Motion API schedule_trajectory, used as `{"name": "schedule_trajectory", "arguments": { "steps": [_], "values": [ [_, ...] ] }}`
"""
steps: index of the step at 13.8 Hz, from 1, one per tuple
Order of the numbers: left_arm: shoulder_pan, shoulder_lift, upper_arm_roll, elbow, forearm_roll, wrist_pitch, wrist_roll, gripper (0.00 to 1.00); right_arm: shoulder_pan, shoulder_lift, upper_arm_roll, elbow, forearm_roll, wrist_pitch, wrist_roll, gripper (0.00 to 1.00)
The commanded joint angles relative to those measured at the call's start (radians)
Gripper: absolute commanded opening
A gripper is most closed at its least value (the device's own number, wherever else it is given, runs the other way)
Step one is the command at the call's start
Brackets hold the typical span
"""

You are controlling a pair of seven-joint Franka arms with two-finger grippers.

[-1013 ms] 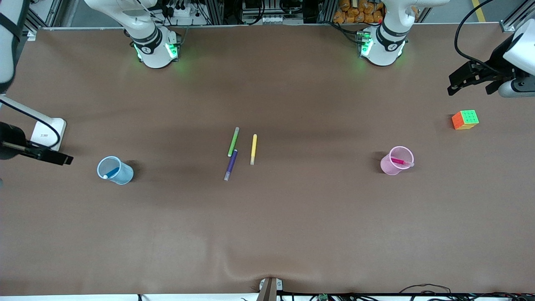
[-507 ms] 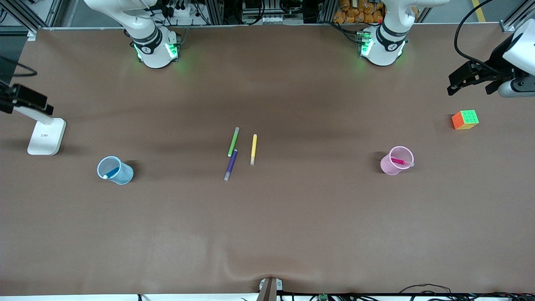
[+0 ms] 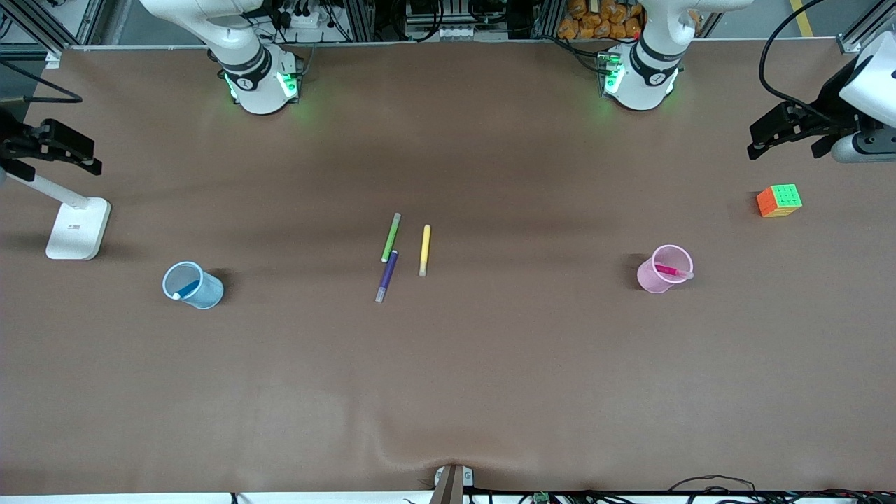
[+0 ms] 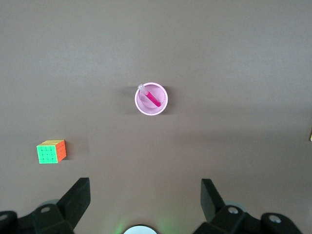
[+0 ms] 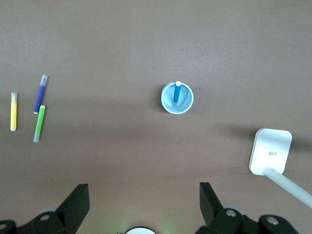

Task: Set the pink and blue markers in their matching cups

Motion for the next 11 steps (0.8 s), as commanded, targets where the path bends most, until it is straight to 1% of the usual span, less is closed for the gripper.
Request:
{"name": "schedule_trajectory", "arguments": {
  "steps": [1,11],
  "values": [
    [0.001,-0.002,-0.001,0.006,-0.014,-0.013,0.002,1.00,-0.009,-0.042,-0.001,-0.041,-0.013,0.027,-0.063,1.00],
    [-0.001,0.012,-0.016,0.010,-0.011,-0.011,-0.005,1.00,-0.015,-0.043,-0.001,-0.041,-0.008,0.026,-0.068,1.00]
  ]
}}
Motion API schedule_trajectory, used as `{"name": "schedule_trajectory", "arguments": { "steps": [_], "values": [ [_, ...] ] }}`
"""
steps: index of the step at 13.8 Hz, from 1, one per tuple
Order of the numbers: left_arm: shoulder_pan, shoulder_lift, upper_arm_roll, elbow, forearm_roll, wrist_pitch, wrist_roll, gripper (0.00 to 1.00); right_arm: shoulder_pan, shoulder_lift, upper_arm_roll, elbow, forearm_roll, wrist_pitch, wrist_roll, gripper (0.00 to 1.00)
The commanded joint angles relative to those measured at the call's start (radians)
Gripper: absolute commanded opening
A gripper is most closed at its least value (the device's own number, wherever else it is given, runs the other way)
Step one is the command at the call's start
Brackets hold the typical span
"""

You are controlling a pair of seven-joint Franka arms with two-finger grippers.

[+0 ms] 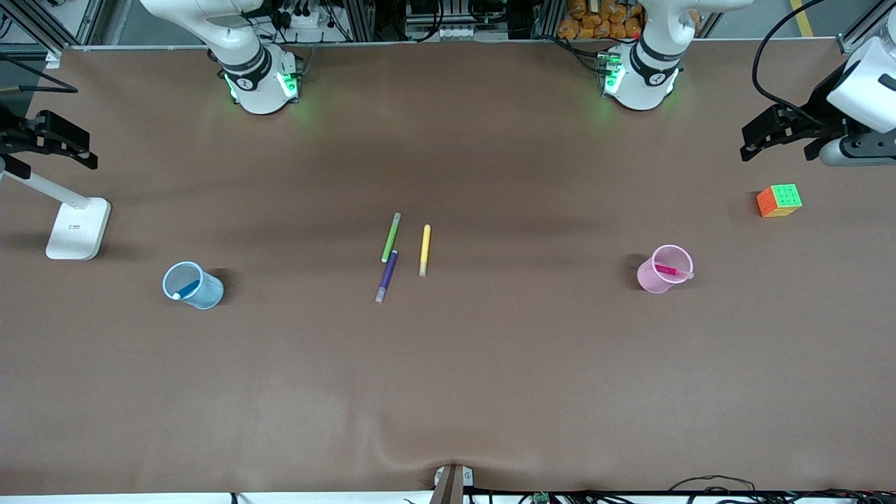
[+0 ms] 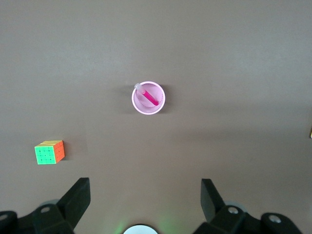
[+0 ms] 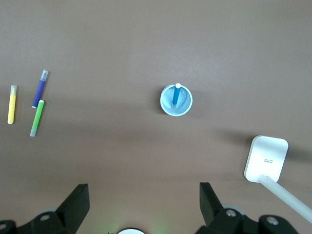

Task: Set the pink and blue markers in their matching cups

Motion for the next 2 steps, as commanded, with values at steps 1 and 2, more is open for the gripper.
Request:
{"name": "schedule_trajectory", "arguments": {
  "steps": [1,2],
  "values": [
    [0.000,0.000,-0.001,0.009,-0.011,-0.013,-0.005,1.00,-0.013,-0.025,0.007,-0.026,-0.008,0.011,-0.012,1.00],
    [0.000,0.002,-0.001,0.009,-0.011,-0.013,-0.005,1.00,-0.013,-0.025,0.007,-0.026,-0.008,0.009,-0.012,1.00]
  ]
}}
